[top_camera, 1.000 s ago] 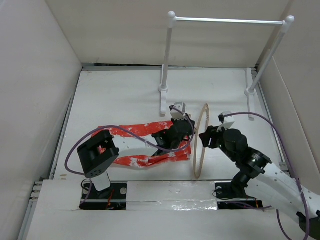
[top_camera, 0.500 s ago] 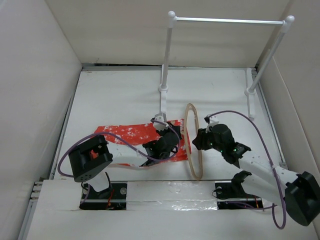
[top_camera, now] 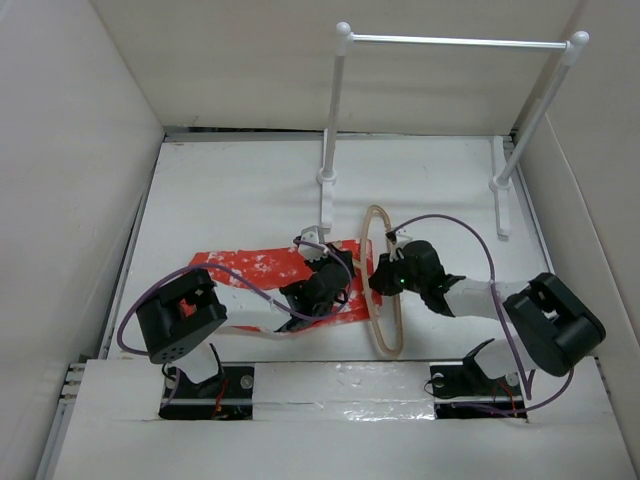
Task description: Place the trousers on the hanger
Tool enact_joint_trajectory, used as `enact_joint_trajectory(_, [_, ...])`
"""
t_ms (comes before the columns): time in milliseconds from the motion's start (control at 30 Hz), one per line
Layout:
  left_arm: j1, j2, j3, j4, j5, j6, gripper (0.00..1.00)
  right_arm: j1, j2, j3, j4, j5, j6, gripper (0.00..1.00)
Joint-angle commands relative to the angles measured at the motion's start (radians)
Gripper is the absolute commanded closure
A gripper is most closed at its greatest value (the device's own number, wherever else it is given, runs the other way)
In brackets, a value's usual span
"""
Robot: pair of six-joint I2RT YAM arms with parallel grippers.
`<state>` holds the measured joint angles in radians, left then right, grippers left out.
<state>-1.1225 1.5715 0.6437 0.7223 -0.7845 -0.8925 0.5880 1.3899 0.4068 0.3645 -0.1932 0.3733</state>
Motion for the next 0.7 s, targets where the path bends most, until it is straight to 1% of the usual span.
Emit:
enact_joint_trajectory(0, [0.016,-0.018,-0.026,0.025,-0.002,0.033,1.0,-0.028,0.038,-0.002,0.12,-0.031,0.029,0.87])
enact_joint_trajectory(33, [0.016,-0.019,-0.027,0.026,-0.002,0.049,1.0,-0.043,0.014,-0.016,0.138,-0.032,0.05,0.98])
enact_joint_trajectory(67, [0.016,-0.024,-0.032,0.029,0.002,0.064,1.0,-0.06,-0.011,-0.034,0.152,-0.046,0.059,1.0])
enact_joint_trajectory(100, [0.016,-0.027,-0.035,0.04,0.007,0.087,1.0,-0.077,-0.04,-0.049,0.159,-0.051,0.067,1.0])
enact_joint_trajectory(133, [0.016,-0.043,-0.039,0.04,0.005,0.119,1.0,-0.111,-0.114,-0.068,0.139,-0.052,0.07,1.0])
enact_joint_trajectory(167, [0.016,-0.057,-0.053,0.034,-0.002,0.128,1.0,-0.125,-0.156,-0.069,0.108,-0.045,0.069,1.0])
enact_joint_trajectory(200, [0.026,-0.07,-0.061,0.025,-0.009,0.138,1.0,-0.14,-0.196,-0.063,0.068,-0.037,0.061,1.0])
enact_joint_trajectory(233, [0.026,-0.1,-0.068,0.02,-0.019,0.148,1.0,-0.166,-0.241,-0.053,-0.018,-0.028,0.037,1.0])
enact_joint_trajectory(267, [0.026,-0.116,-0.075,0.011,-0.021,0.18,1.0,-0.18,-0.329,-0.049,-0.059,-0.019,0.026,1.0])
enact_joint_trajectory(333, [0.026,-0.166,-0.09,-0.027,-0.028,0.201,1.0,-0.211,-0.421,-0.048,-0.163,-0.003,0.003,1.0])
enact_joint_trajectory(367, [0.026,-0.185,-0.098,-0.044,-0.032,0.208,1.0,-0.246,-0.512,-0.048,-0.195,0.02,-0.007,1.0])
enact_joint_trajectory(467, [0.026,-0.267,-0.144,-0.078,-0.016,0.224,1.0,-0.31,-0.633,-0.046,-0.317,0.057,-0.037,1.0])
enact_joint_trajectory(500, [0.017,-0.287,-0.16,-0.105,-0.015,0.23,1.0,-0.359,-0.691,-0.048,-0.337,0.057,-0.045,1.0])
enact_joint_trajectory(567, [0.016,-0.341,-0.165,-0.141,-0.021,0.236,1.0,-0.408,-0.721,-0.045,-0.368,0.037,-0.071,1.0])
enact_joint_trajectory(600, [0.016,-0.353,-0.159,-0.185,-0.021,0.236,1.0,-0.453,-0.724,-0.039,-0.398,0.029,-0.077,1.0])
enact_joint_trajectory(667, [0.016,-0.37,-0.132,-0.252,-0.021,0.248,1.0,-0.49,-0.72,-0.039,-0.414,-0.014,-0.076,1.0])
